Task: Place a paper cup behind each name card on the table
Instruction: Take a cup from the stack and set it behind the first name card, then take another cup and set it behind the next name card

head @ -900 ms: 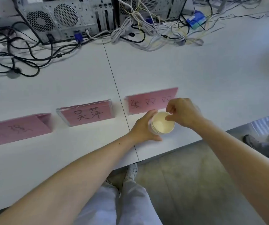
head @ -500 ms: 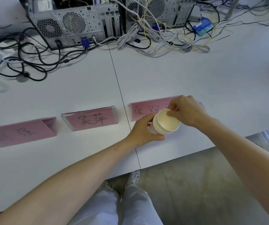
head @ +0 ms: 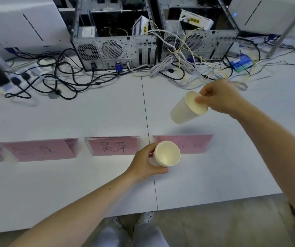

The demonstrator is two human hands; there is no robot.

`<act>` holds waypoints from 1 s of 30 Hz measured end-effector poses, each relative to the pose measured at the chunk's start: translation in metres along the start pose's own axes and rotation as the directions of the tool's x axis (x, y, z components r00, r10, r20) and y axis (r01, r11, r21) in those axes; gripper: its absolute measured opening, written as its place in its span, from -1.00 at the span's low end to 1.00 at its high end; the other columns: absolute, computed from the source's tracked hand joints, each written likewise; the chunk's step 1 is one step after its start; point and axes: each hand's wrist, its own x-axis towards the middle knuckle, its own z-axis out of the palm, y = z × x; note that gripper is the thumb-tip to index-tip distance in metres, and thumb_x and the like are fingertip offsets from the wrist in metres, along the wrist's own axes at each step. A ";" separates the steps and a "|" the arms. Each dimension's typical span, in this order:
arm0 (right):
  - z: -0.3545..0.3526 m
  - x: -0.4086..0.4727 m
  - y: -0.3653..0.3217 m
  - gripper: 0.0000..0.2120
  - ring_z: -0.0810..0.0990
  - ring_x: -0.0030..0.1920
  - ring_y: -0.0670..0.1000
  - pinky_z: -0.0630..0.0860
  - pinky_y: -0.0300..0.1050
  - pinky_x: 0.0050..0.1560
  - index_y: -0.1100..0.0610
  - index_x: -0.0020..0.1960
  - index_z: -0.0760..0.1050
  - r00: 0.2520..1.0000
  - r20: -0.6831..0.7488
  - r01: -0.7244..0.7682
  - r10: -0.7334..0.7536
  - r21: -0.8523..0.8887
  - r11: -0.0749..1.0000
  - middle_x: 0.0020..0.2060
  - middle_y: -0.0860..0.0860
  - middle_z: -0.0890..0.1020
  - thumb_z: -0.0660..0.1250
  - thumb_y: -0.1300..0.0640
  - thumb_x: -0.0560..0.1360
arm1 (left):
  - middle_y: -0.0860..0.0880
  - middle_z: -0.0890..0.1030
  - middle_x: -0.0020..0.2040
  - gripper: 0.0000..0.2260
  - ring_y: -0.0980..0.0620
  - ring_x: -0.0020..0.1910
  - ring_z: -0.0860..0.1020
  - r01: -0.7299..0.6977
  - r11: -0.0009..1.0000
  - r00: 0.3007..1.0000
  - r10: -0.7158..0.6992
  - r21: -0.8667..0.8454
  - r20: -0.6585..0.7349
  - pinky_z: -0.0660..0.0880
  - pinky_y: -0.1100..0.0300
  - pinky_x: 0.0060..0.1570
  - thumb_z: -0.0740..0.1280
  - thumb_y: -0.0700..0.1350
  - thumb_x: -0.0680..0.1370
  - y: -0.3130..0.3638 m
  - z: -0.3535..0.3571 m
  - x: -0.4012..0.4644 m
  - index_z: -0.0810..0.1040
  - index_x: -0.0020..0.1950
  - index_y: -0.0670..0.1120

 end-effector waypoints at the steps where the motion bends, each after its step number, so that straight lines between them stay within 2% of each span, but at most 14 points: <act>1: 0.011 0.009 0.006 -0.94 0.55 -0.16 0.07 0.52 -0.07 -0.17 0.13 -0.16 0.62 0.999 -0.009 -0.034 0.034 -0.044 0.998 -0.20 0.06 0.64 0.41 0.15 0.46 | 0.20 0.60 0.16 -0.35 0.21 0.18 0.54 0.008 1.000 1.000 -0.008 -0.008 -0.004 0.43 0.31 0.24 0.63 -0.17 0.23 -0.002 -0.001 -0.004 0.48 0.20 0.23; 4: 0.053 0.032 0.015 -0.90 0.58 -0.10 0.12 0.53 -0.03 -0.12 0.11 -0.06 0.62 0.991 0.008 -0.128 0.131 -0.173 0.977 -0.11 0.09 0.66 0.35 0.12 0.47 | 0.23 0.59 0.17 -0.33 0.31 0.18 0.51 0.026 0.999 0.999 -0.027 -0.025 -0.042 0.39 0.49 0.15 0.64 -0.19 0.22 -0.008 -0.008 -0.011 0.47 0.18 0.27; 8: 0.090 0.047 0.021 -0.81 0.55 -0.14 0.16 0.42 -0.08 -0.19 0.14 0.07 0.60 0.980 0.034 -0.180 0.196 -0.271 0.946 -0.14 0.10 0.59 0.29 0.14 0.51 | 0.33 0.58 0.14 -0.33 0.34 0.18 0.50 0.059 0.997 0.994 -0.063 -0.044 -0.090 0.41 0.51 0.11 0.64 -0.16 0.22 -0.012 -0.017 -0.017 0.46 0.17 0.32; 13: 0.105 0.058 0.022 -0.81 0.54 -0.19 0.16 0.40 -0.09 -0.20 0.15 0.07 0.58 0.968 0.022 -0.228 0.249 -0.333 0.915 -0.17 0.11 0.59 0.28 0.18 0.51 | 0.29 0.60 0.14 -0.32 0.31 0.19 0.52 0.077 0.995 0.988 -0.085 -0.067 -0.127 0.43 0.46 0.12 0.64 -0.18 0.22 -0.012 -0.025 -0.019 0.47 0.19 0.28; 16: 0.106 0.061 0.024 -0.80 0.54 -0.19 0.16 0.40 -0.09 -0.21 0.17 0.08 0.58 0.964 0.038 -0.235 0.263 -0.340 0.910 -0.17 0.11 0.59 0.29 0.18 0.50 | 0.34 0.59 0.11 -0.33 0.33 0.17 0.51 0.082 0.994 0.985 -0.092 -0.071 -0.143 0.43 0.47 0.10 0.64 -0.18 0.22 -0.011 -0.027 -0.019 0.47 0.16 0.32; 20: 0.096 0.062 0.018 -0.72 0.54 -0.12 0.16 0.39 -0.08 -0.15 0.18 0.16 0.54 0.963 0.055 -0.227 0.265 -0.368 0.902 -0.11 0.10 0.57 0.33 0.08 0.51 | 0.30 0.60 0.14 -0.32 0.30 0.19 0.52 0.075 0.994 0.984 -0.086 -0.075 -0.155 0.44 0.38 0.15 0.65 -0.18 0.21 -0.008 -0.028 -0.018 0.47 0.16 0.31; 23: 0.081 0.054 0.001 -0.66 0.58 0.09 0.17 0.38 -0.05 -0.09 0.14 0.22 0.51 0.992 0.018 -0.111 0.128 -0.396 0.912 0.09 0.09 0.61 0.32 -0.01 0.53 | 0.42 0.57 0.12 -0.30 0.34 0.19 0.51 0.065 0.995 0.983 -0.076 -0.075 -0.167 0.42 0.47 0.12 0.65 -0.19 0.21 -0.003 -0.031 -0.017 0.46 0.14 0.37; 25: 0.073 0.042 -0.015 -0.70 0.60 0.11 0.12 0.47 -0.03 -0.02 0.08 0.17 0.55 0.999 0.048 0.021 -0.007 -0.300 0.954 0.08 0.02 0.64 0.33 -0.04 0.51 | 0.34 0.60 0.13 -0.32 0.33 0.18 0.52 0.050 0.996 0.981 -0.064 -0.077 -0.185 0.43 0.47 0.12 0.64 -0.19 0.21 0.001 -0.033 -0.016 0.47 0.15 0.35; 27: 0.068 0.025 -0.033 -0.77 0.64 0.02 0.03 0.54 -0.07 0.01 0.06 0.04 0.63 0.966 0.219 0.168 -0.139 -0.121 0.978 -0.04 -0.03 0.69 0.39 -0.05 0.47 | 0.27 0.61 0.14 -0.33 0.30 0.18 0.53 0.031 0.996 0.978 -0.047 -0.083 -0.202 0.44 0.43 0.14 0.64 -0.19 0.22 0.004 -0.035 -0.015 0.49 0.17 0.30; 30: 0.068 -0.004 -0.059 -0.77 0.66 -0.14 -0.14 0.56 -0.23 -0.09 0.04 -0.11 0.67 0.822 0.499 0.301 -0.275 0.029 0.953 -0.18 -0.10 0.72 0.46 -0.11 0.41 | 0.17 0.61 0.19 -0.31 0.21 0.19 0.55 0.015 0.996 0.977 -0.033 -0.084 -0.212 0.46 0.33 0.21 0.65 -0.16 0.21 0.006 -0.037 -0.015 0.50 0.27 0.16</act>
